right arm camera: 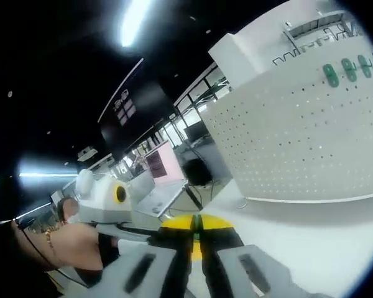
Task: Insert the hook assembly into the mounting plate slot until the hook locks in place.
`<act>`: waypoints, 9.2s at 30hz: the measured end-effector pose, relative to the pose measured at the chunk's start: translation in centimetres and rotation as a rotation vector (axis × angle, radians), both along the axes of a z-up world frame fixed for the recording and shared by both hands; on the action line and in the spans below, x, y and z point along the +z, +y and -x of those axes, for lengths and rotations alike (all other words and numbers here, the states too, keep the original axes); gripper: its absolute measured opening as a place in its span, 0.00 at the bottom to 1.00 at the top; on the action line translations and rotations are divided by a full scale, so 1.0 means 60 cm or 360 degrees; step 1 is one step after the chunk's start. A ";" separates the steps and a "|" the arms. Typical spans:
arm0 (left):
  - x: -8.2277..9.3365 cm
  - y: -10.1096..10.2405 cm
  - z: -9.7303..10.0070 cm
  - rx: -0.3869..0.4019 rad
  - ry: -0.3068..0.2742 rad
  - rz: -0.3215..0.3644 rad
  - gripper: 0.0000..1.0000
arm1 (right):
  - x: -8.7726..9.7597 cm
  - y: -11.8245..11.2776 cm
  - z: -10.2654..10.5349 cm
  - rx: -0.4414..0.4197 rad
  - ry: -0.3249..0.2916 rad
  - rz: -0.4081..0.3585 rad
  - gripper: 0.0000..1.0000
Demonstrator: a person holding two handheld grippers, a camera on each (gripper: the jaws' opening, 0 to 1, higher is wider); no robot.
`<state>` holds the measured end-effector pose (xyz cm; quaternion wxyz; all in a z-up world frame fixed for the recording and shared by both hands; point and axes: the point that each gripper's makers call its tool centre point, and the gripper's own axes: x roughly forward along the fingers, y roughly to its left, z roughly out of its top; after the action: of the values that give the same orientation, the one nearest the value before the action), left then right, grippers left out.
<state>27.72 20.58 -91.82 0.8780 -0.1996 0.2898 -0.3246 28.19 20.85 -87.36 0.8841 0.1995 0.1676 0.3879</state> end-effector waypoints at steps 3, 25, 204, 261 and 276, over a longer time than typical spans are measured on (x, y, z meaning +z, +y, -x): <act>0.001 -0.001 0.003 -0.0007 -0.0009 0.0010 0.06 | -0.001 0.001 0.004 -0.0003 -0.0004 0.0001 0.00; 0.029 0.033 -0.009 0.0044 -0.0139 -0.0075 0.01 | 0.064 -0.025 -0.011 -0.0015 -0.0099 -0.0060 0.09; 0.004 -0.004 -0.019 -0.0122 -0.0353 -0.0380 0.86 | 0.119 -0.615 -0.337 -0.1361 -0.0593 0.0360 0.01; 0.006 0.018 -0.016 -0.0072 -0.0372 -0.0431 0.92 | 0.085 -0.618 -0.275 -0.1365 -0.0415 0.0449 0.41; 0.015 0.027 -0.007 -0.0043 -0.0390 -0.0453 0.98 | 0.029 -0.575 -0.144 -0.1276 -0.0274 0.0519 0.65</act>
<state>28.15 22.23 -90.95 0.9216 -0.0285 0.2264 -0.3141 36.80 -13.66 -85.64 0.9954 0.0735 0.0618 -0.0021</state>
